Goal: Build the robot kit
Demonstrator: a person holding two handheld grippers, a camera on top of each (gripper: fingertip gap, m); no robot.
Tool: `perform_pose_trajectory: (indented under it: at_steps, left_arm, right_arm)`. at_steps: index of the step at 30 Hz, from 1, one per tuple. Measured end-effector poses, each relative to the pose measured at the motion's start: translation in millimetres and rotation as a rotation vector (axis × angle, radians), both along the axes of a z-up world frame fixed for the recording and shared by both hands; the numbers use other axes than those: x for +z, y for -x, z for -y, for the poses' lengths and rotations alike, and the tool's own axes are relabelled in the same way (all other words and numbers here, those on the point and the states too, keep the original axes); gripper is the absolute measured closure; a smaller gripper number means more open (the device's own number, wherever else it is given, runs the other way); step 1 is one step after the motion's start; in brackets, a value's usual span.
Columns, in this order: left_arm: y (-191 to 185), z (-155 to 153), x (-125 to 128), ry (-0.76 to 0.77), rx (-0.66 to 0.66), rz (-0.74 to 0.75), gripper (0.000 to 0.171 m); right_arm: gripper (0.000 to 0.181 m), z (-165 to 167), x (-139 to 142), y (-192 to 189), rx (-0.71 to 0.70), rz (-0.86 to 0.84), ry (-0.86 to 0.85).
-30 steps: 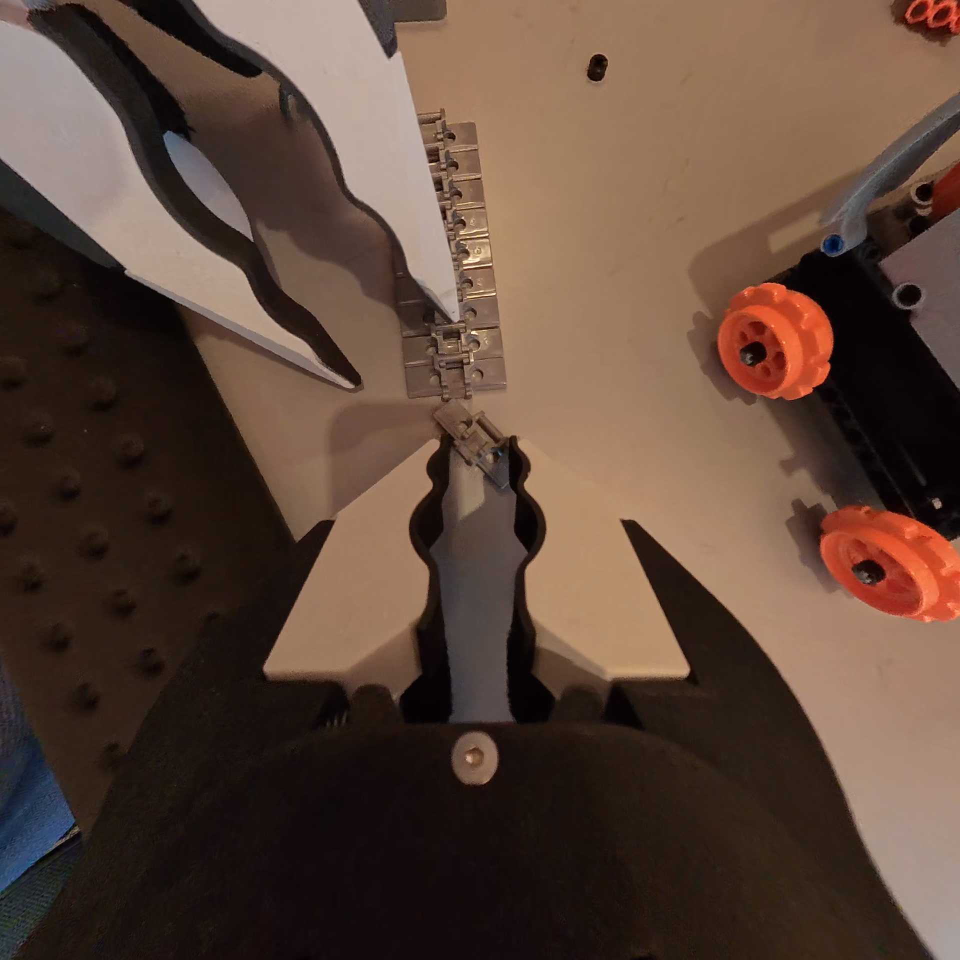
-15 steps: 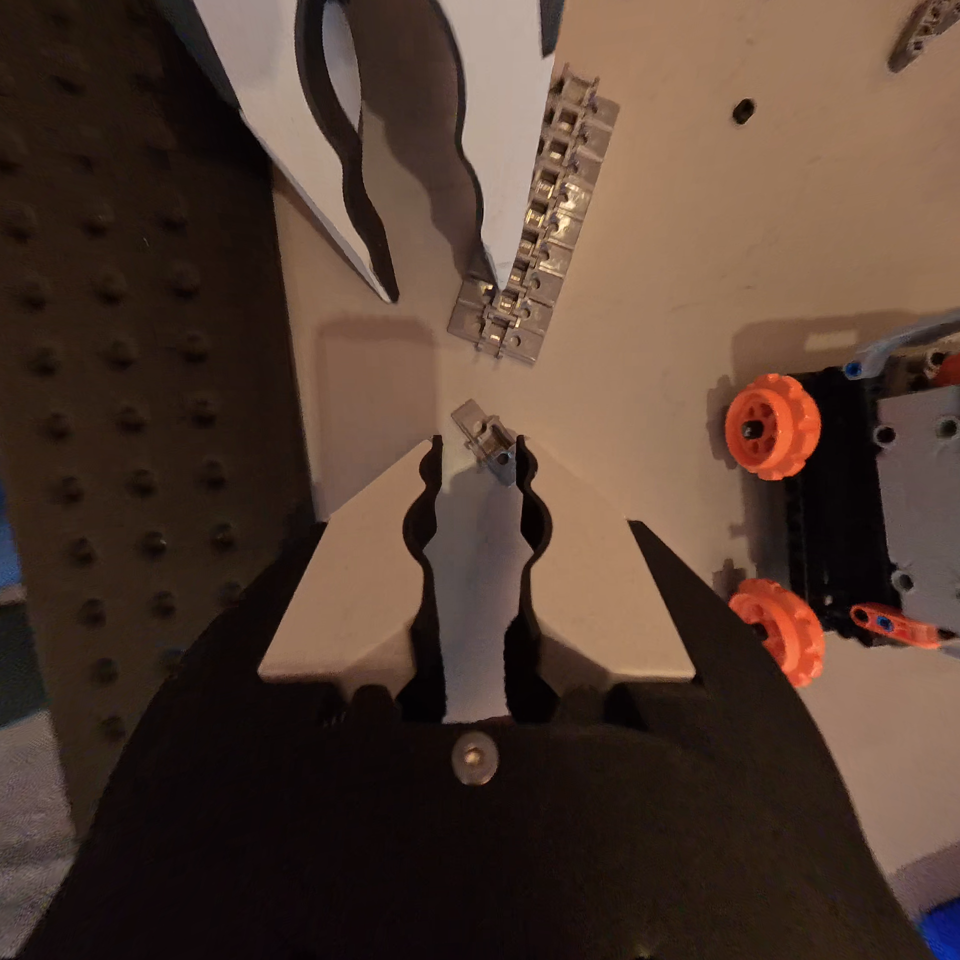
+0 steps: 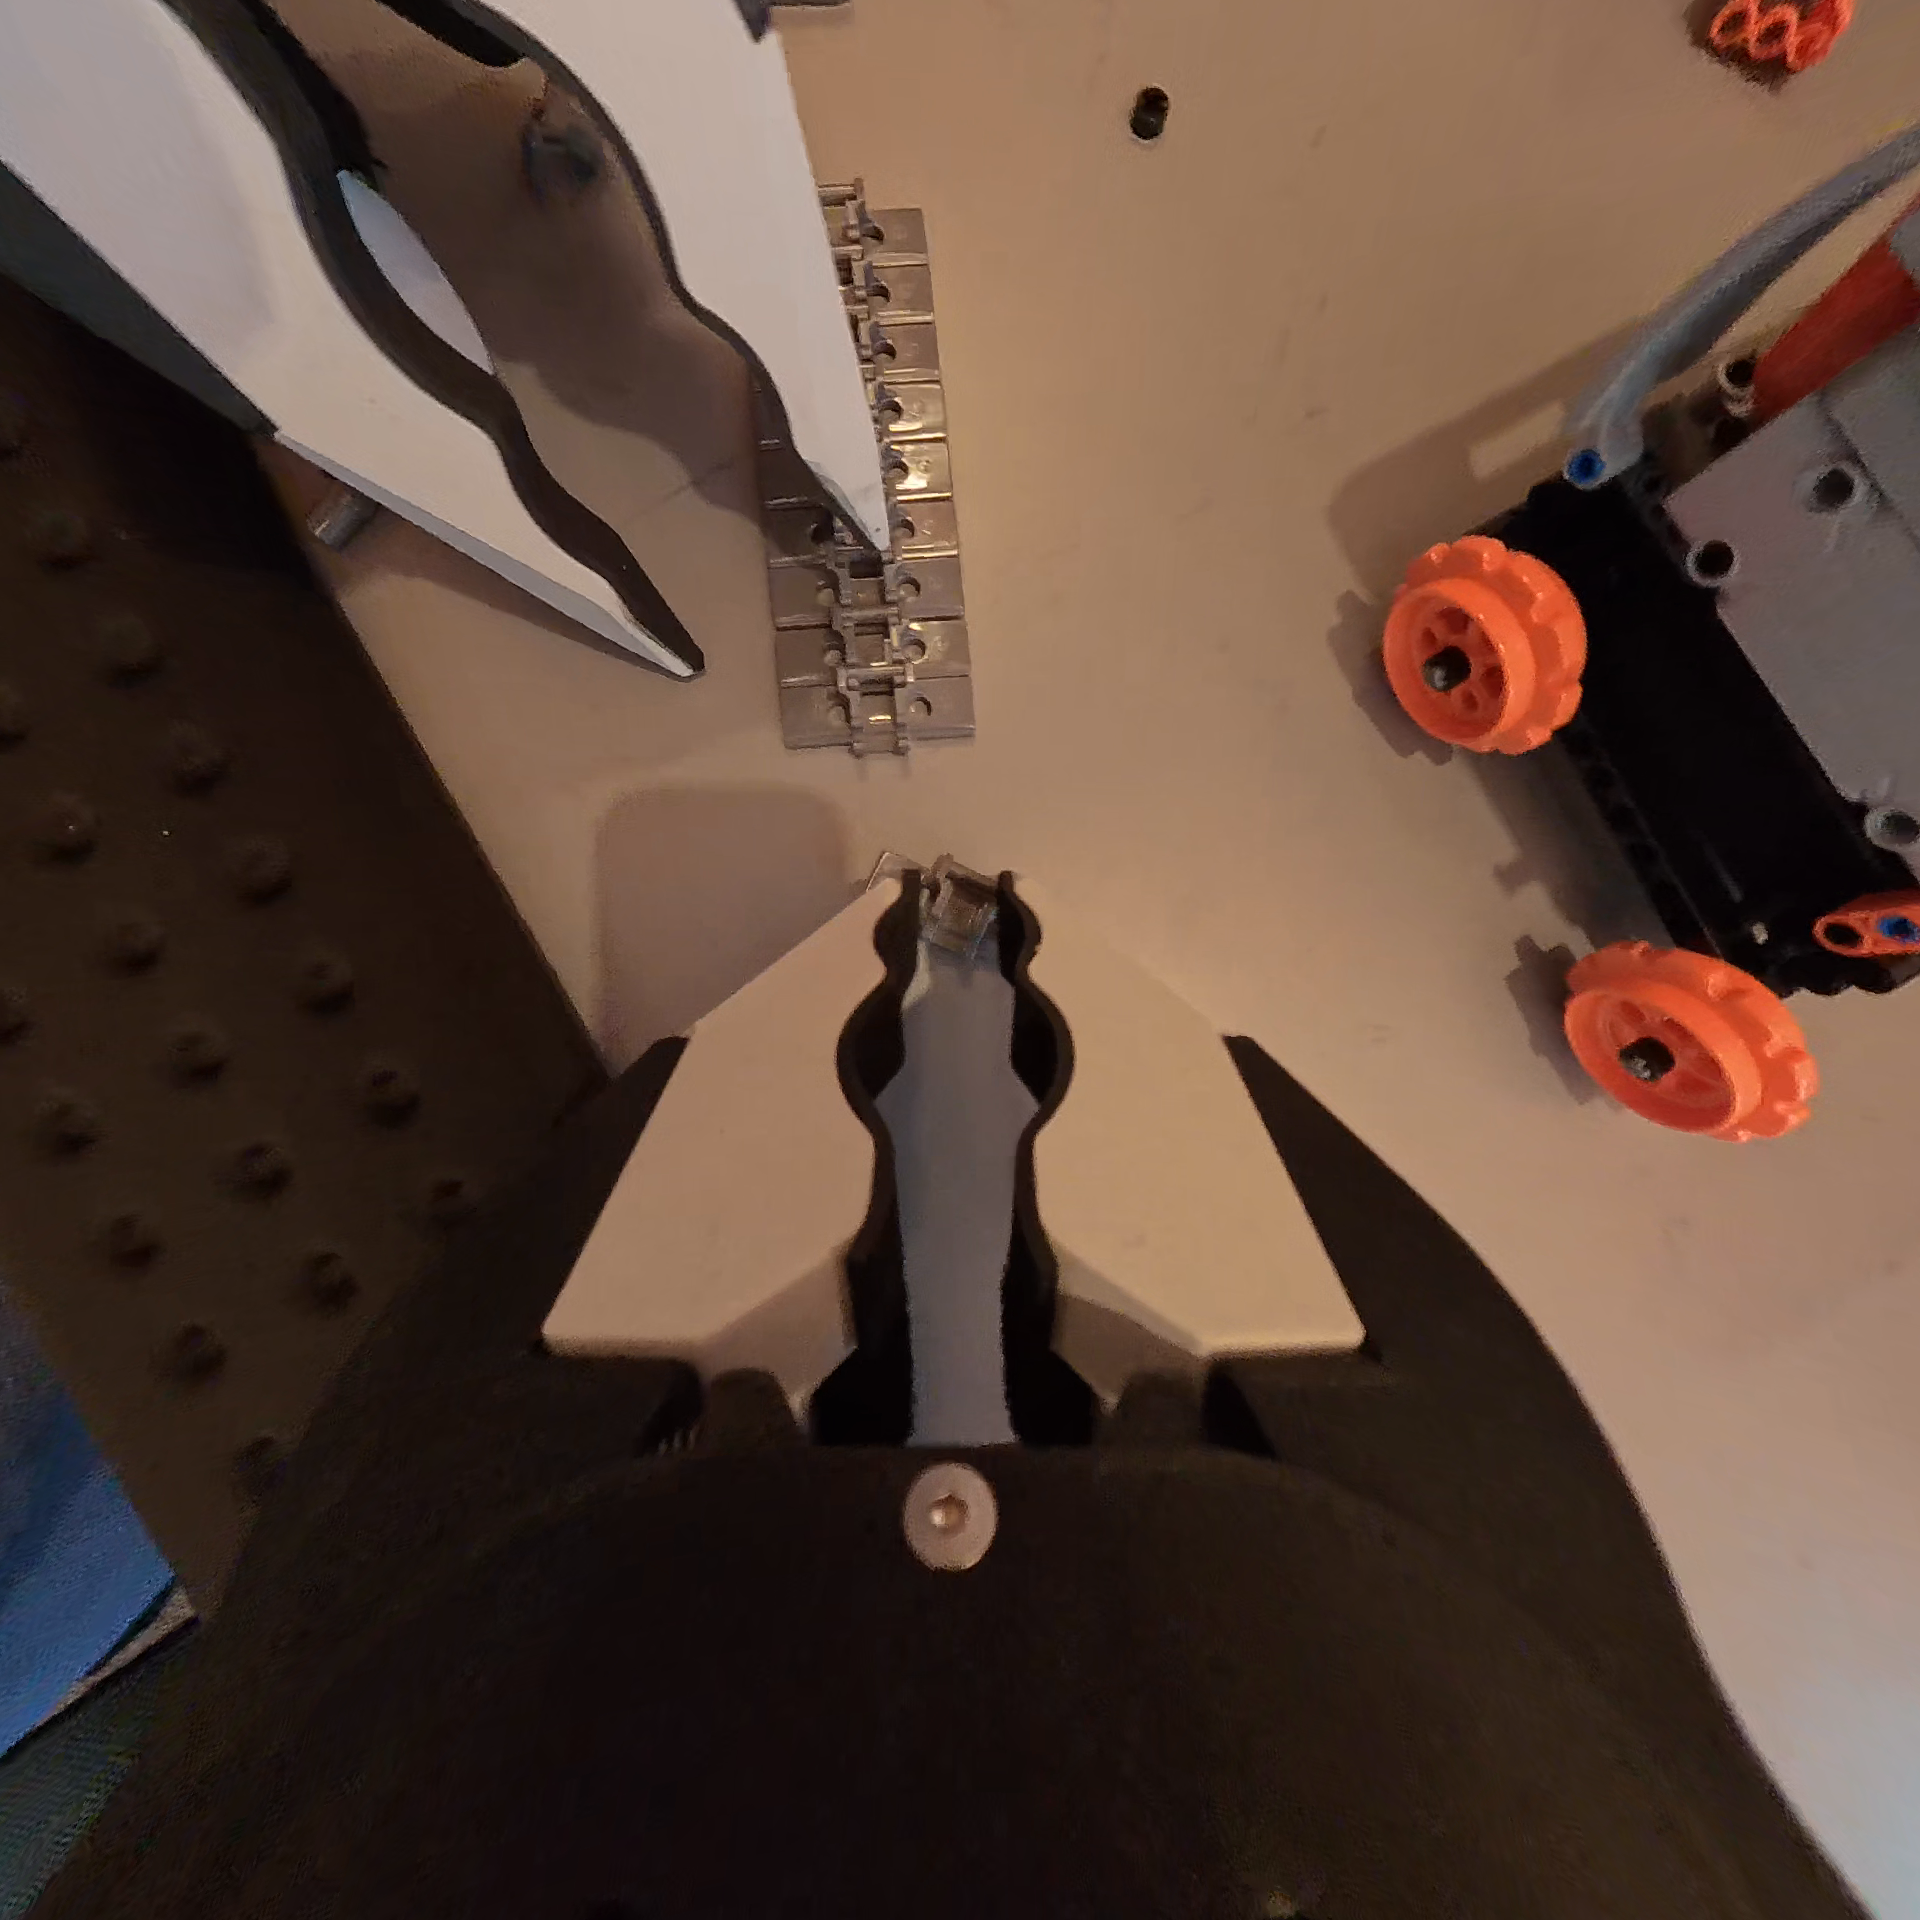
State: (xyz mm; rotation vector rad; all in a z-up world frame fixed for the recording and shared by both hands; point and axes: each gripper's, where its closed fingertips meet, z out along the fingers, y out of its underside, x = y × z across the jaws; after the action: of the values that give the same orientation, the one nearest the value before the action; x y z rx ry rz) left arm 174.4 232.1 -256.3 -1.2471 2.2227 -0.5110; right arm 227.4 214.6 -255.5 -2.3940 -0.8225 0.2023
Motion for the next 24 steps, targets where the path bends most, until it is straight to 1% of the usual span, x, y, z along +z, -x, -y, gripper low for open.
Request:
perform_pose_trajectory:
  at_steps: [1, 3, 6, 9, 11, 14, 15, 16, 19, 22, 24]
  left_arm:
    - [0.6, 0.3, -0.1, 0.003, -0.001, 0.0, 0.134]
    - [0.9, 1.2, -0.6, 0.008, -0.004, 0.001, 0.134]
    - [1.2, 3.0, -1.7, 0.007, -0.014, -0.001, 0.134]
    - [1.0, 2.0, -1.2, 0.002, -0.014, 0.002, 0.134]
    - [0.7, 2.9, -0.5, 0.009, -0.017, 0.004, 0.134]
    - [0.5, 1.9, -1.5, 0.004, -0.018, 0.0, 0.134]
    - [0.5, 2.1, -1.7, 0.007, -0.018, 0.001, 0.134]
    - [0.7, 2.3, -1.9, 0.008, -0.018, 0.001, 0.134]
    - [1.7, 2.8, -2.0, 0.008, -0.021, 0.003, 0.136]
    - [2.1, 4.1, -2.3, 0.013, -0.03, 0.007, 0.138]
    - [2.1, 4.7, -2.6, 0.019, -0.032, 0.006, 0.139]
  right_arm:
    - [0.174, 0.5, -0.7, 2.4, 0.018, 0.007, -0.003]
    - [0.175, 1.8, -4.0, 9.8, 0.066, 0.0, 0.006]
    - [0.171, 5.5, -2.2, 10.6, 0.121, 0.025, 0.002]
    - [0.163, 4.7, 5.1, 1.7, 0.06, 0.016, -0.01]
    - [0.162, 5.0, 6.4, 1.8, 0.046, -0.01, -0.015]
    - [0.161, 4.2, -0.3, 2.3, 0.043, -0.017, 0.002]
    - [0.163, 3.6, -3.0, 3.5, 0.046, -0.022, 0.01]
    - [0.169, 2.6, -3.8, 5.3, 0.049, -0.034, 0.012]
    - [0.169, 0.9, -3.6, 8.6, 0.071, -0.044, 0.007]
    - [0.17, -3.2, 4.9, 18.6, 0.116, -0.088, -0.034]
    - [0.17, -6.3, 5.2, 22.4, 0.131, -0.089, -0.037]
